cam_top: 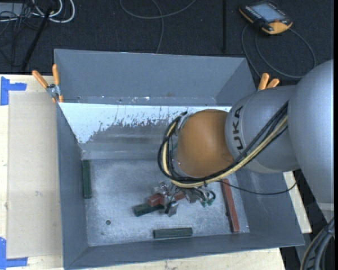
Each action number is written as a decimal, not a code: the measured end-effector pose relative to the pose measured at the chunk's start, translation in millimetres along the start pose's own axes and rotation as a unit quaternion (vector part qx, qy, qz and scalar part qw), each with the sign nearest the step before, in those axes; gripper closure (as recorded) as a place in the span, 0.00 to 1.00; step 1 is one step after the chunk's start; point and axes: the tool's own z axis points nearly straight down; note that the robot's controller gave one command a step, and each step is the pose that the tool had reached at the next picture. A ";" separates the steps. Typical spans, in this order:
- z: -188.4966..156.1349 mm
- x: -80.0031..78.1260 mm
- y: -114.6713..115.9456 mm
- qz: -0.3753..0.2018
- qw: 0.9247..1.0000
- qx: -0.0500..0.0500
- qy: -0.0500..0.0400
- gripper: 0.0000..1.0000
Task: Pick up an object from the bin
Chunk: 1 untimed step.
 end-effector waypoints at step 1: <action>-0.4 -14.2 -31.9 -0.027 1.000 -0.001 -0.001 1.00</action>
Offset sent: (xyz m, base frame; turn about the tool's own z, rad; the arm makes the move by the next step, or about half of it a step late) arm -0.0042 0.0958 0.0009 -0.0722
